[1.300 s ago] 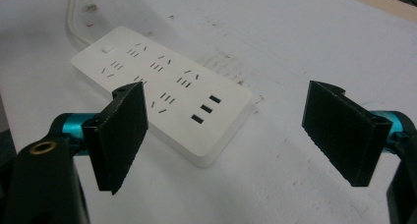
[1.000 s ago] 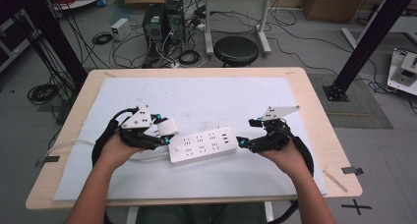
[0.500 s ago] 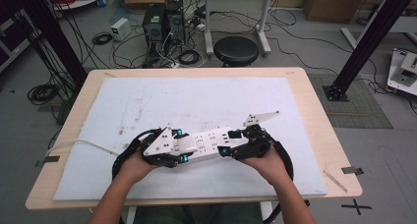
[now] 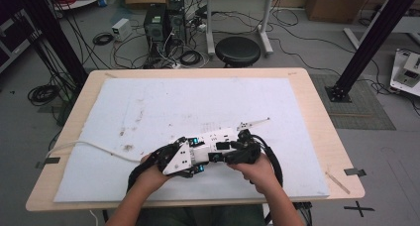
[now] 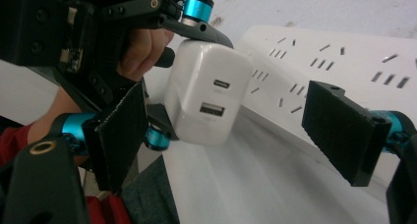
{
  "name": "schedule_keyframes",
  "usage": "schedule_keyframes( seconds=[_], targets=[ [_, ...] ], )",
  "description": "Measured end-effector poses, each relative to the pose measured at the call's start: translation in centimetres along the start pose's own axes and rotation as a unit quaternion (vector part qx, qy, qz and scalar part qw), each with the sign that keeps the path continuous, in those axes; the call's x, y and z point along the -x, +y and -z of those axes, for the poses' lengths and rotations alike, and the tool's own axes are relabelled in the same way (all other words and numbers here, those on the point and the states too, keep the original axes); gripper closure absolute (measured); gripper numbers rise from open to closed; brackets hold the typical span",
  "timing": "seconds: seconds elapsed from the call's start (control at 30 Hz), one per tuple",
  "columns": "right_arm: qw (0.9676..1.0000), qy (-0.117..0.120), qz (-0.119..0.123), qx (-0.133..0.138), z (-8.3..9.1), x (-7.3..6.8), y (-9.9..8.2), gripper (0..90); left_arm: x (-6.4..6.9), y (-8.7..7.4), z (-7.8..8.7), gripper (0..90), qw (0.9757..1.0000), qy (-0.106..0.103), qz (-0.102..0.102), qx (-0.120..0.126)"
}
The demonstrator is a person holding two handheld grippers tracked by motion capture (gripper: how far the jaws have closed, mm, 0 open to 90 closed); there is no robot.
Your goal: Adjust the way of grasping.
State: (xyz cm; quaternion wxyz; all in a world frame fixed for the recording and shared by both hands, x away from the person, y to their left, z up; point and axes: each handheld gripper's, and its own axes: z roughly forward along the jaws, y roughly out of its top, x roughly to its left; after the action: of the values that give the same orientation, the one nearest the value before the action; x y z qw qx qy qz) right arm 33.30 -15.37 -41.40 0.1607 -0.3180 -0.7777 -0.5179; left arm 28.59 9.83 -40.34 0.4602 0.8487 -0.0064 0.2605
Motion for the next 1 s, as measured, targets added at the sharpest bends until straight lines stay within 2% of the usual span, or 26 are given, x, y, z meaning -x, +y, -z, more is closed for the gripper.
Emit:
schedule_keyframes(
  seconds=[0.07, 0.13, 0.23, 0.5, 0.63, 0.8, 1.0],
  targets=[
    [0.9999, 0.013, -0.011, 0.004, -0.2, 0.1, 0.0, 18.1, 0.3, 0.1, -0.1, 42.5, 0.9999, 0.003, -0.004, 0.01],
    [0.9994, 0.027, -0.02, 0.005, -0.4, 0.2, -0.1, 23.8, 0.4, 0.2, -0.2, 42.5, 0.9999, -0.002, -0.004, 0.015],
    [0.998, 0.05, -0.036, 0.009, -0.9, 0.5, -0.2, 25.3, 0.4, 0.3, -0.4, 42.5, 0.9998, 0.0, -0.008, 0.018],
    [0.9937, 0.093, -0.055, 0.029, -1.3, 0.9, -0.3, 42.0, 0.3, 0.6, -0.3, 42.5, 0.9997, 0.004, -0.01, 0.024],
    [0.9933, 0.097, -0.055, 0.03, -1.3, 0.9, -0.4, 46.5, 0.4, 0.7, -0.3, 42.5, 0.9996, 0.006, -0.013, 0.026],
    [0.993, 0.101, -0.053, 0.03, -1.4, 0.8, -0.4, 57.0, 0.4, 0.9, -0.3, 42.5, 0.9995, 0.009, -0.014, 0.028],
    [0.9925, 0.099, -0.065, 0.029, -1.3, 0.8, -0.4, 60.9, 0.4, 1.0, -0.5, 42.2, 0.9994, 0.014, -0.021, 0.023]
  ],
)
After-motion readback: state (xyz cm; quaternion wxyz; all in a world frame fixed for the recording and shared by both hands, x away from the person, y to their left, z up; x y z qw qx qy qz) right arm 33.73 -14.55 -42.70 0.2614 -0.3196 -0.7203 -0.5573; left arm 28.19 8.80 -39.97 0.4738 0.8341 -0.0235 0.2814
